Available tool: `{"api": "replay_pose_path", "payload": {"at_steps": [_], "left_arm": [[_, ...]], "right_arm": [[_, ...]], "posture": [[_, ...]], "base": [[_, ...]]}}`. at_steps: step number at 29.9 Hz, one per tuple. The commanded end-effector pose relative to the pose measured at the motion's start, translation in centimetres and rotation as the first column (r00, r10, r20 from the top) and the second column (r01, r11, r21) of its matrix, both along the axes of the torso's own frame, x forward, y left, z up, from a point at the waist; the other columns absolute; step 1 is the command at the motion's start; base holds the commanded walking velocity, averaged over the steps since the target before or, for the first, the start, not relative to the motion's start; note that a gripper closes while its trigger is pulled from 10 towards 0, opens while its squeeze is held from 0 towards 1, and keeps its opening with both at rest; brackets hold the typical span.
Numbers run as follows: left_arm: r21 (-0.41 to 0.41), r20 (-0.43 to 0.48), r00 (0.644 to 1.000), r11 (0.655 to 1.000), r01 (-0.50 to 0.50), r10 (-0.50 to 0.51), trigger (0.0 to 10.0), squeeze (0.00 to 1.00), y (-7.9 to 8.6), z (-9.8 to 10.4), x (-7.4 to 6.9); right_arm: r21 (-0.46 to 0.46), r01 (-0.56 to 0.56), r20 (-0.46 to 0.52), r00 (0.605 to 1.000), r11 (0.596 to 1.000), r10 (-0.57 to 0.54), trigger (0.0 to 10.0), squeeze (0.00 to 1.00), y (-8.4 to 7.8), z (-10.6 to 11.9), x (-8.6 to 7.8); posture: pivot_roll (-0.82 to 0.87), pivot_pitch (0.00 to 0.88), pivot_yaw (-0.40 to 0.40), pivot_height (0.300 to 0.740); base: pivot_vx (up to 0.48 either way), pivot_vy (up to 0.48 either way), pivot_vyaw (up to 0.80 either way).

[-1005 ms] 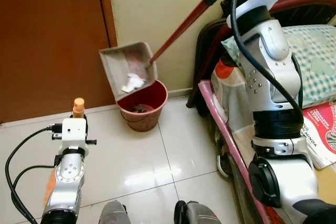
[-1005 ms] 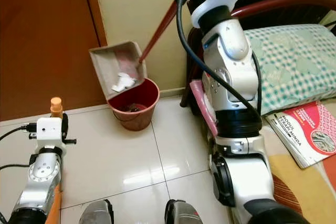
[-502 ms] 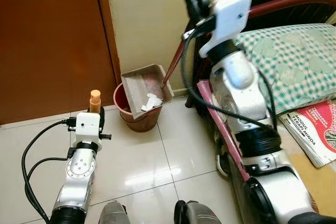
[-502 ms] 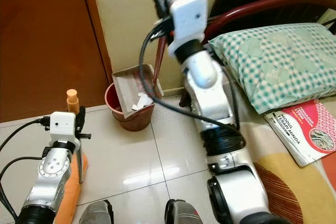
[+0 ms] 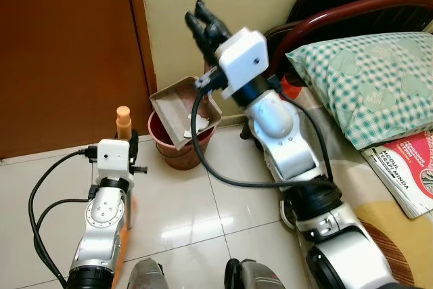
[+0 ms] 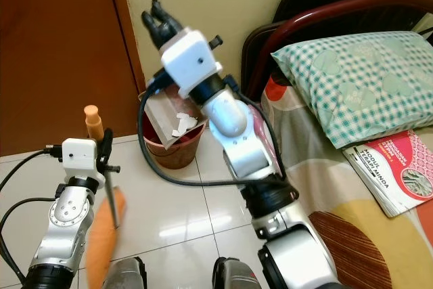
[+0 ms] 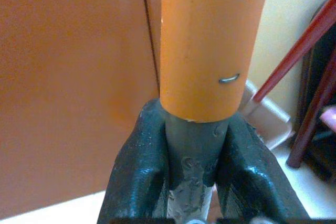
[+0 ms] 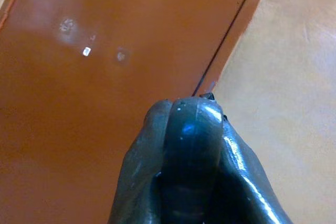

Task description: Sweep floor

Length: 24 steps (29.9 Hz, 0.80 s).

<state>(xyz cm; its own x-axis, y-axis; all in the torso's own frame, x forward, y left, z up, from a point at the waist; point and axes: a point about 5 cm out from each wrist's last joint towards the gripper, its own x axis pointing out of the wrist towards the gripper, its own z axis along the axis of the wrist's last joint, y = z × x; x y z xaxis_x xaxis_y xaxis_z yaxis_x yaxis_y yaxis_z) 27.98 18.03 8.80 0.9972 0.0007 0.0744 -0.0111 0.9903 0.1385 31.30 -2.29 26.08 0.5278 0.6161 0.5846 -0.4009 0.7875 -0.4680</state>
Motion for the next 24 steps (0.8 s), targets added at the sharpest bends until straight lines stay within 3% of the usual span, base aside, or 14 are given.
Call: {"api": "replay_pose_path", "payload": {"at_steps": [1,18,24], "left_arm": [[-0.041,0.064,0.997,0.998,0.036,-0.033,10.0,0.00,-0.9,1.5,0.5],[-0.038,0.044,0.999,0.999,0.033,-0.031,10.0,0.00,-1.0,1.3,0.5],[-0.039,0.039,0.999,0.999,0.030,-0.028,10.0,0.00,-1.0,1.2,0.4]], "right_arm": [[-0.005,0.004,0.110,0.994,1.000,-0.004,10.0,0.00,-0.3,1.5,-0.7],[0.051,-0.008,0.250,0.968,0.999,-0.005,10.0,0.00,0.7,4.1,-1.4],[-0.074,-0.135,0.114,0.983,0.988,0.143,10.0,0.00,2.9,-0.4,-2.5]], "posture": [[0.04,0.081,-0.084,0.740],[0.03,0.079,-0.082,0.740],[0.04,0.077,-0.091,0.740]], "base": [[0.000,0.000,0.00],[0.000,0.000,0.00],[0.000,0.000,0.00]]}}
